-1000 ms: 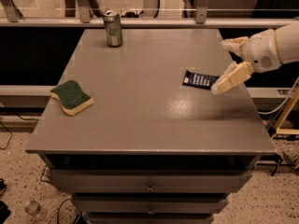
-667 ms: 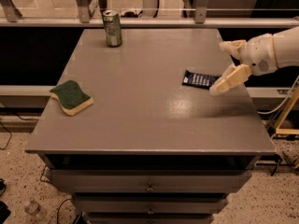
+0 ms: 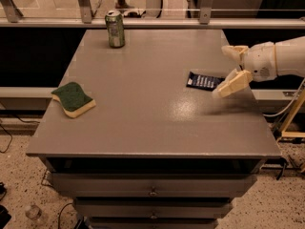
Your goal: Move rxbar blueberry near sponge
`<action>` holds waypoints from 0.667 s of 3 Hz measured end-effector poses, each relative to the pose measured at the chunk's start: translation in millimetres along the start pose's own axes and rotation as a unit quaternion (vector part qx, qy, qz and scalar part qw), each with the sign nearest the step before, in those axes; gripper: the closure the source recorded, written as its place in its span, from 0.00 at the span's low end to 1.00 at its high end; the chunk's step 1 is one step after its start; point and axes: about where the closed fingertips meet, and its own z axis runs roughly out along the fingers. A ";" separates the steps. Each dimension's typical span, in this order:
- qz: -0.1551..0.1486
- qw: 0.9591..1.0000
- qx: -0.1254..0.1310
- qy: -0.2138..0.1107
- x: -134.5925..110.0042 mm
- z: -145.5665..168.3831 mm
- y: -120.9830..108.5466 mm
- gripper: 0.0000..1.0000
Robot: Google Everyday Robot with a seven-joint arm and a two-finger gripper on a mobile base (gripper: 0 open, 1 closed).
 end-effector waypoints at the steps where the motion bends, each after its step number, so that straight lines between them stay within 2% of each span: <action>1: 0.005 1.000 -0.002 -0.010 11.1 8.5 -8.3 0.00; 2: 0.010 1.000 -0.001 -0.013 18.5 12.7 -13.3 0.00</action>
Offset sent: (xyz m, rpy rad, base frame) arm 0.0217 -0.0126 -0.0268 0.0400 0.0098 -0.0206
